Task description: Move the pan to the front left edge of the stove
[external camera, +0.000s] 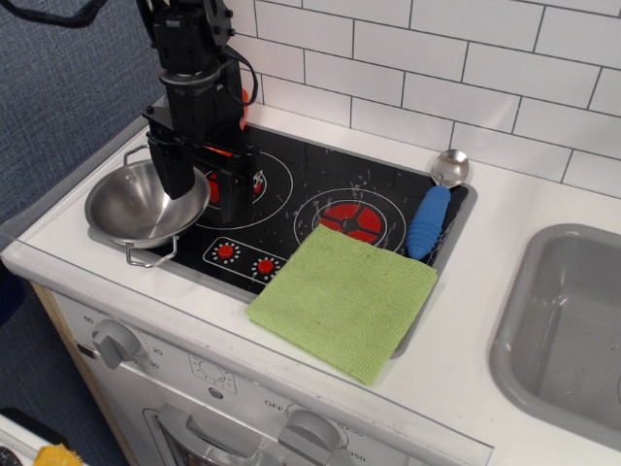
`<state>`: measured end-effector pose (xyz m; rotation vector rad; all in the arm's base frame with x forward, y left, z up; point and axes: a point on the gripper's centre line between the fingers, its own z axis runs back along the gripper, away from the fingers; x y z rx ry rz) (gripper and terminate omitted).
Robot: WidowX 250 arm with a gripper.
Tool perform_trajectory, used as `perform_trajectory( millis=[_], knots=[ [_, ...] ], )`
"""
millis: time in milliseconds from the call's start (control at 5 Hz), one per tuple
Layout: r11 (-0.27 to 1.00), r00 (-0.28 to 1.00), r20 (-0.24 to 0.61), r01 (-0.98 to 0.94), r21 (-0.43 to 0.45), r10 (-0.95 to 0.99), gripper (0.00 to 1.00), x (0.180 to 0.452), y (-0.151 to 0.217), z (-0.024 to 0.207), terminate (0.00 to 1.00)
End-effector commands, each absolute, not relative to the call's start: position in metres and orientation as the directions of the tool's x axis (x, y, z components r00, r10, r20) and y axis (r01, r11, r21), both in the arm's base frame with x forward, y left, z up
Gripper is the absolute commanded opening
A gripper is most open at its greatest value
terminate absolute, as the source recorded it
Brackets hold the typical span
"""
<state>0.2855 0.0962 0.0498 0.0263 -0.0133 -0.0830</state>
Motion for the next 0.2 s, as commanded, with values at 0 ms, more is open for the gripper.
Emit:
perform_trajectory(
  millis=[0],
  knots=[
    [0.995, 0.993, 0.075, 0.085, 0.056, -0.089, 1.00, 0.2859, 0.0998, 0.0747, 1.00]
  ],
)
